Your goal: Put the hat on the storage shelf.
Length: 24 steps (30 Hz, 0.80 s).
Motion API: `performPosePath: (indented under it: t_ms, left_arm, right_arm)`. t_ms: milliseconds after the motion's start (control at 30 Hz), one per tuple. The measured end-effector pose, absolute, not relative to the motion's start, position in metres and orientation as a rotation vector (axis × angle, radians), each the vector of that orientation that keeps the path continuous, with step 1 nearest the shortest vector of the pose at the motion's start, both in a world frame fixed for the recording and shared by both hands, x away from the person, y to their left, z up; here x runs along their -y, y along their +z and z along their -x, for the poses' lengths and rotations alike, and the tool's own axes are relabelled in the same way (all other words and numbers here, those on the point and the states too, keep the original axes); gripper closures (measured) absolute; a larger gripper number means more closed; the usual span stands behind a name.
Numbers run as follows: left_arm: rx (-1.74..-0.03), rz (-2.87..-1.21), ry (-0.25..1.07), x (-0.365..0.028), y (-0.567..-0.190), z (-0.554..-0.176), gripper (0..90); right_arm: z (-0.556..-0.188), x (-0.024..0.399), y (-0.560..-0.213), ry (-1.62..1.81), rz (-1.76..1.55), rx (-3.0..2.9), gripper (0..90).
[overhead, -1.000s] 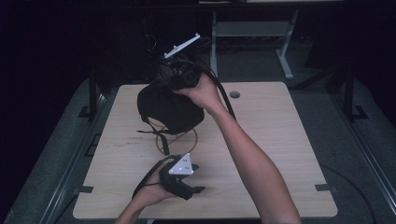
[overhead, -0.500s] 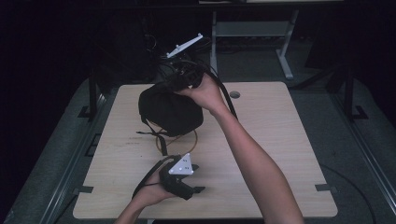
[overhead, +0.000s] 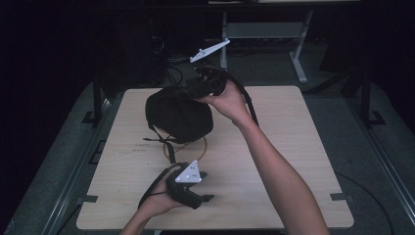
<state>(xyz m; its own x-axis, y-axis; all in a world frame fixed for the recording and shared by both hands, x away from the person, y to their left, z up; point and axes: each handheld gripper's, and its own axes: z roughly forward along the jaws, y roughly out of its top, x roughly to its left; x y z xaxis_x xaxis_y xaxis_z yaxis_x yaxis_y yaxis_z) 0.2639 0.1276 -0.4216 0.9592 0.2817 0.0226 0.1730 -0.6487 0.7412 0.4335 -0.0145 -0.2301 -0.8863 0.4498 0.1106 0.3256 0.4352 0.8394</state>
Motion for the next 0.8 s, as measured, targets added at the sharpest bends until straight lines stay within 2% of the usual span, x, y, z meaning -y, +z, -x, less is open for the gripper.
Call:
performPosePath:
  t_ms: [467,800]
  left_arm:
    - [-0.329,-2.295,0.18,-0.126,-0.424,-0.263,27.3]
    - [-0.324,-2.296,0.183,-0.124,-0.424,-0.263,26.5]
  right_arm:
    - [-0.42,0.037,-0.225,1.475,-0.683,-2.547,33.0]
    - [-0.416,0.06,-0.234,1.481,-0.719,-2.528,30.8]
